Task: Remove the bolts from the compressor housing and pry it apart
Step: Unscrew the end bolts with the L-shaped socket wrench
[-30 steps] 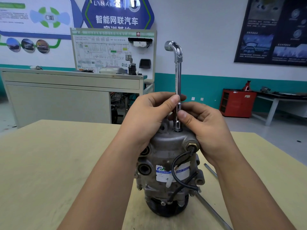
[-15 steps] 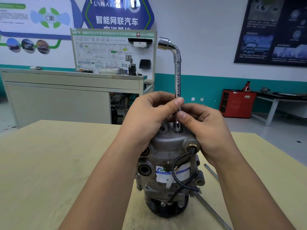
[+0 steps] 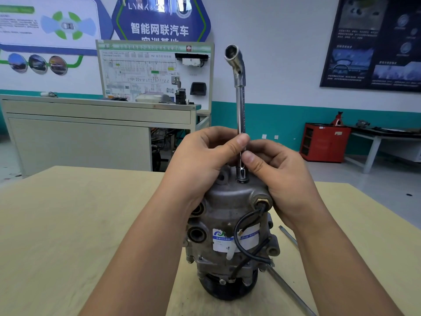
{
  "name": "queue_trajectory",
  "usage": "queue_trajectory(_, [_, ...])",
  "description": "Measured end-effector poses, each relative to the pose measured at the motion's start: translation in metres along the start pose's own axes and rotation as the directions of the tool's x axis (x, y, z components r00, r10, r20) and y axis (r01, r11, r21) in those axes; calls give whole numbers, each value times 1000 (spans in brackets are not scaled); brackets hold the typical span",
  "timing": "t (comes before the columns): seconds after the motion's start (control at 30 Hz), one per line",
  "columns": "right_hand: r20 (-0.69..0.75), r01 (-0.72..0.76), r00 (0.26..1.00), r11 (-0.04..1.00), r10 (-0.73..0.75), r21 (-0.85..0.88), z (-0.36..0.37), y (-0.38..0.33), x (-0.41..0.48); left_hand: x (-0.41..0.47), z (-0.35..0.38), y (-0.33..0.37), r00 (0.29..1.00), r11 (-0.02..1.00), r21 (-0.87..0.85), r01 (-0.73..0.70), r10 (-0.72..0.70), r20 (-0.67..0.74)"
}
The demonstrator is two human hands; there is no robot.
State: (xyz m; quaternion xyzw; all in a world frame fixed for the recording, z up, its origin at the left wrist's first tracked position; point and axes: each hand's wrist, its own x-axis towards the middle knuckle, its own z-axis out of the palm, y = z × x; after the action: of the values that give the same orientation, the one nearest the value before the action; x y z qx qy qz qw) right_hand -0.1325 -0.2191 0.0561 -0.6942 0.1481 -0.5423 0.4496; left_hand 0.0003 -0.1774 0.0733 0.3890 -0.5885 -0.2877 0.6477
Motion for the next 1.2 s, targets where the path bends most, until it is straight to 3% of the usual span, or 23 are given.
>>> queue_trajectory(0.97, [-15,-29,999,999,30,16,3,-3,-1,0,-1,1,1000,999,-27,27,-27,-15])
queue_trajectory(1.2, [-4,-6,1000,1000,6,-3,4,-3,-1,-1,-2,0,999,998,-45,41,-39,34])
